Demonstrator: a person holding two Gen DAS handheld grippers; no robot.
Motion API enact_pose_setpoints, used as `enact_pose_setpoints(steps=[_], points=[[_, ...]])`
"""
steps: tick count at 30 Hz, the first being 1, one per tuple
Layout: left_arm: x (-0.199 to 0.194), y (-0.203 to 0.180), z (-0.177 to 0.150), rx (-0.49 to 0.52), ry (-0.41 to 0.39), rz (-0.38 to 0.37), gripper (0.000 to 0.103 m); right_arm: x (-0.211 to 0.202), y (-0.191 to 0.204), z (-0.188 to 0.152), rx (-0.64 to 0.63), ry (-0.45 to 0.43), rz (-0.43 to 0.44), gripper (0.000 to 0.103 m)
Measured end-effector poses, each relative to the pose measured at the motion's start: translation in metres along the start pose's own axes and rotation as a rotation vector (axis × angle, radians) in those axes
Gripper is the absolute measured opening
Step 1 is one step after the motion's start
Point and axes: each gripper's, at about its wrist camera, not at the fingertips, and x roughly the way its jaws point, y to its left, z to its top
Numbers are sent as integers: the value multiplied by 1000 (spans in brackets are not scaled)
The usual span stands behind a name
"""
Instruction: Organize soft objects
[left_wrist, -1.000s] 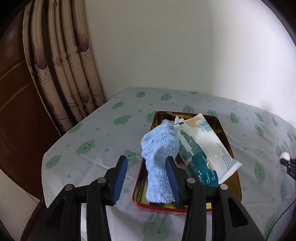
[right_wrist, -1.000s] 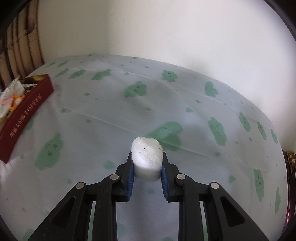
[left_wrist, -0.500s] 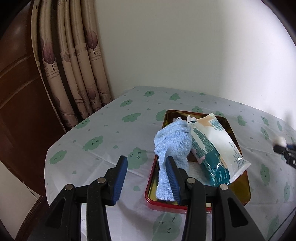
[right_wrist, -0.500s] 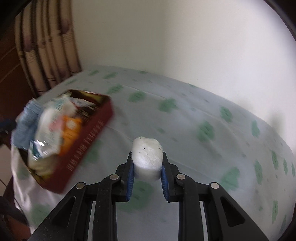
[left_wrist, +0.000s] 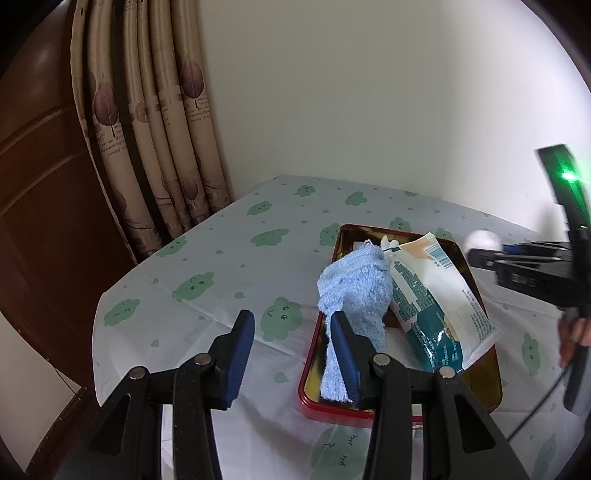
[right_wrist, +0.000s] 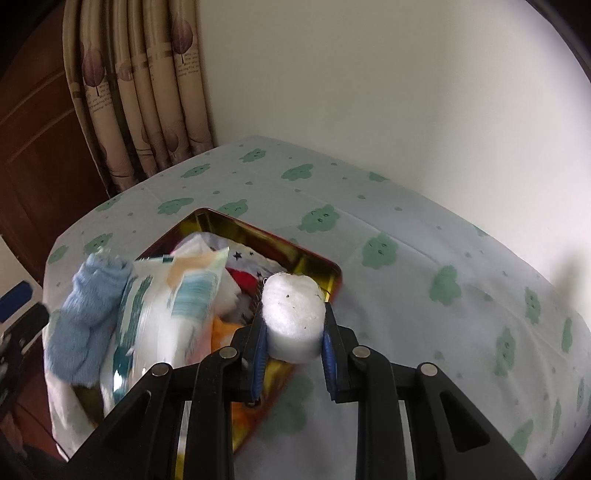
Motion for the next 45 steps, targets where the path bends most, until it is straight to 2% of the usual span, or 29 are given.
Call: enact_pose_setpoints(steps=[11, 13, 15, 16, 23, 26, 35, 40, 42, 45], points=[[5, -3, -1, -5, 20, -28, 44, 31, 4, 15, -12, 30, -6, 32], [6, -3, -2, -8, 26, -31, 44, 33, 3, 16, -4, 34, -4, 39], [7, -3, -2, -8, 27, -34, 44, 32, 2, 17, 3, 27, -9, 59], [7, -4, -3, -10, 27, -36, 44, 32, 2, 17, 3, 24, -19, 61], [6, -5, -4, -12, 25, -37, 44, 24, 4, 17, 4, 20, -23, 63], [6, -6, -5, -8, 27, -41, 44, 16, 7, 16, -12, 4, -34, 72], [4, -8, -5, -15, 23, -54, 44, -9, 15, 10, -38, -27, -44, 74], [3, -11, -6, -6, 22, -58, 44, -35, 19, 0, -23, -49, -30, 74], [2, -12, -6, -3, 22, -63, 44, -46, 21, -9, 1, -51, -24, 80], [0, -15, -7, 4, 21, -65, 44, -59, 27, -24, 20, -49, -16, 84]])
